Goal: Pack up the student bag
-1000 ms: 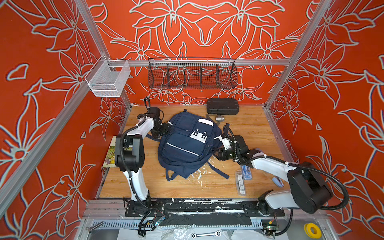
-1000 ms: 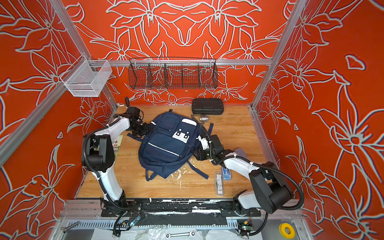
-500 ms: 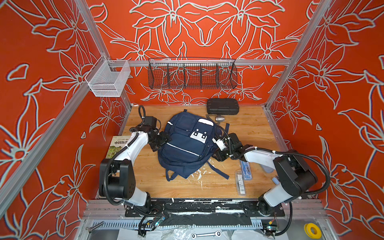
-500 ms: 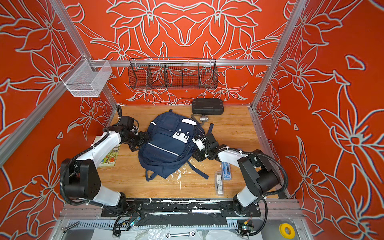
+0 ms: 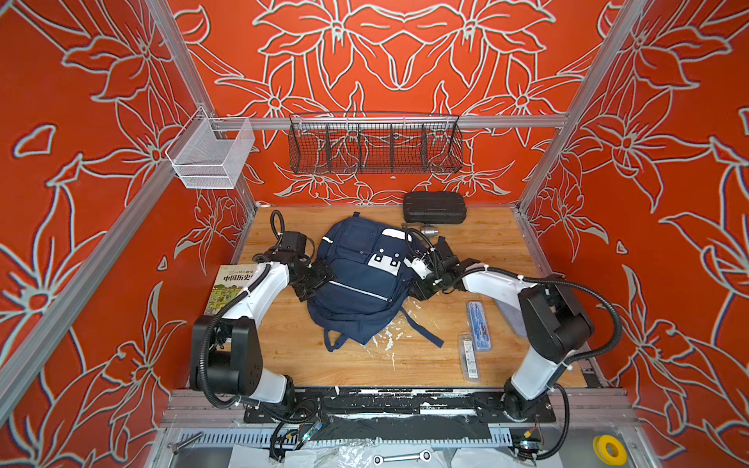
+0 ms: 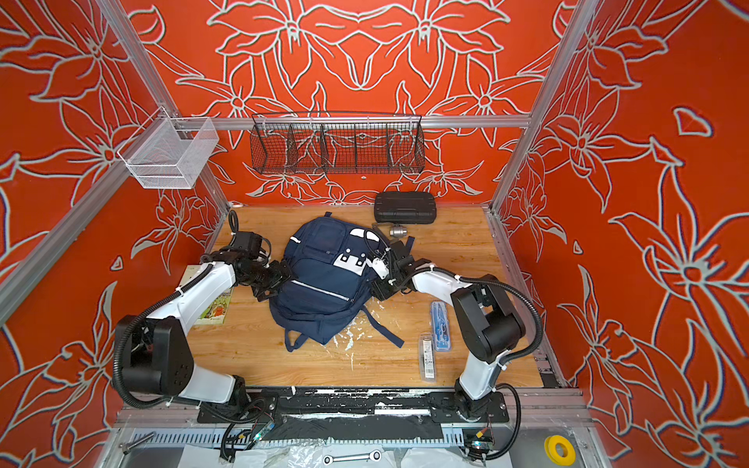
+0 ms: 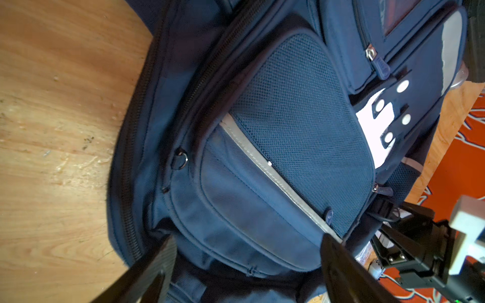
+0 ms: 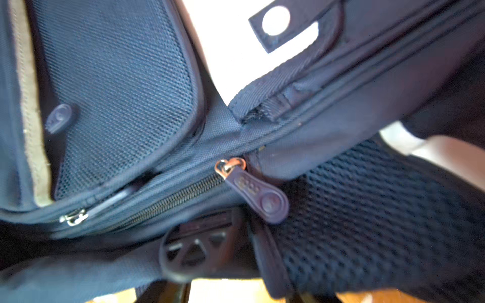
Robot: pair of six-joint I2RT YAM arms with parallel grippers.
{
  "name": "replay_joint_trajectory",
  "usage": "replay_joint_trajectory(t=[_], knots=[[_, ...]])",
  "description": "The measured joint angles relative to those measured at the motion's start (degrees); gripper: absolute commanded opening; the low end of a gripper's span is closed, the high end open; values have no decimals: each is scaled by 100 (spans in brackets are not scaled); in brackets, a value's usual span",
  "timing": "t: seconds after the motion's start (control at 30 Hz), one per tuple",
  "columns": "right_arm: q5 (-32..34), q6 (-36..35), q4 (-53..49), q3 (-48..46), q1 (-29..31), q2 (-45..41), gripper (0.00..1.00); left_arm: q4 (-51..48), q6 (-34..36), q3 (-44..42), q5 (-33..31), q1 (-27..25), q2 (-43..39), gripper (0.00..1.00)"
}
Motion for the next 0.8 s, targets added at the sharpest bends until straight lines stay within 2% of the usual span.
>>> replay_joint_trajectory(t=[0.1,0.27,0.47,0.63,0.73,0.8], knots=[[9,-26,-306,389,0,315,48,22,2,-2,7,0,7,86],[28,-20,-507,433,4,385,48,59,4,-24,33,0,81,86],[24,0,-308,109,42,382,50,111,4,-61,144,0,203,86],[-33,0,245,-118,66,343,48,149,9,-61,221,0,227,86],[-24,0,531,-275,68,295,44,184,7,-83,234,-7,227,86],[-20,-13,721,-376,68,269,37,214,4,-125,236,-17,229,86]])
